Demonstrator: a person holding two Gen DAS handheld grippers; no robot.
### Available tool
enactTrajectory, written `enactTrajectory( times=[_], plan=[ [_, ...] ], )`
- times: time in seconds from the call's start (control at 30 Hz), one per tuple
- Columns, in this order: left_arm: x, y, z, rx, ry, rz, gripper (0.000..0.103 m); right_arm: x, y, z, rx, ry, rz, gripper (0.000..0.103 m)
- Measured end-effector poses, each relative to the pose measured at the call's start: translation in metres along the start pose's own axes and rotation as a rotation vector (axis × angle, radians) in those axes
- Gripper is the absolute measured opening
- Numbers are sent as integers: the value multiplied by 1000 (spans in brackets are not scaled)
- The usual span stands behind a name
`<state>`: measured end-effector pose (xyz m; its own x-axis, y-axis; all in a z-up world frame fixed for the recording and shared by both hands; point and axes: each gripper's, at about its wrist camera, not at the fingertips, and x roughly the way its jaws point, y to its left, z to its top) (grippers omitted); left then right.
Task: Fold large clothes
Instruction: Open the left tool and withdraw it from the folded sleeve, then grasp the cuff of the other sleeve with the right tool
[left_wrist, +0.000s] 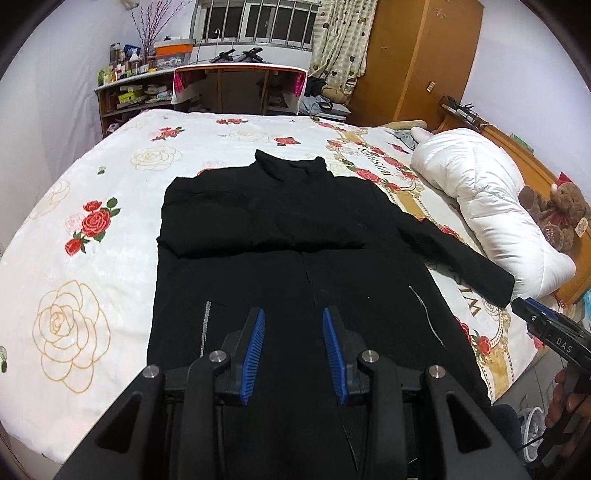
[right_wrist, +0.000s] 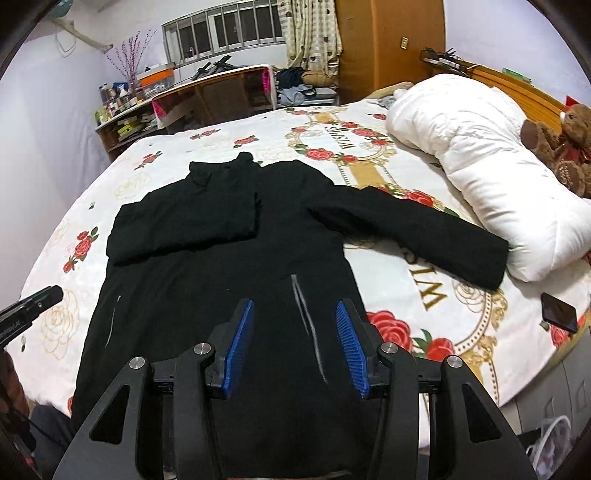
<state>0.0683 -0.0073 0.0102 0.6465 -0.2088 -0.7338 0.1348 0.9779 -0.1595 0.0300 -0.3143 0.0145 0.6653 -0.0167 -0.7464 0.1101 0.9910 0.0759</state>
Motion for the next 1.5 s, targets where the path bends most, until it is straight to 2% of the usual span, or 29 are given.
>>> enactTrajectory(
  times=[0.27,0.43,0.63,0.77,0.83,1.0,1.17,1.3,1.5],
  plan=[
    [11,-14,4,9,9,15,35,4,-20,-3,46,11,-8,47],
    [25,-22,4,26,26,27,34,19,-34,-1,66,28,-19,47],
    [50,-27,6,40,57,29,35,45,-66,-2,155,62,-24,47],
    [70,-30,13,49,76,25,35,64,-93,1,218,82,-67,49],
    [79,-32,17,55,80,25,35,75,-110,3,251,85,-87,59],
    [101,-32,30,54,81,21,35,110,-161,6,372,90,-97,73],
    [122,-27,38,53,90,33,35,148,-206,2,507,111,-84,74],
    [139,-22,39,48,105,44,35,177,-247,-10,665,115,-75,74],
    [167,-13,35,52,145,61,35,206,-279,-11,743,97,-97,74]
  ],
)
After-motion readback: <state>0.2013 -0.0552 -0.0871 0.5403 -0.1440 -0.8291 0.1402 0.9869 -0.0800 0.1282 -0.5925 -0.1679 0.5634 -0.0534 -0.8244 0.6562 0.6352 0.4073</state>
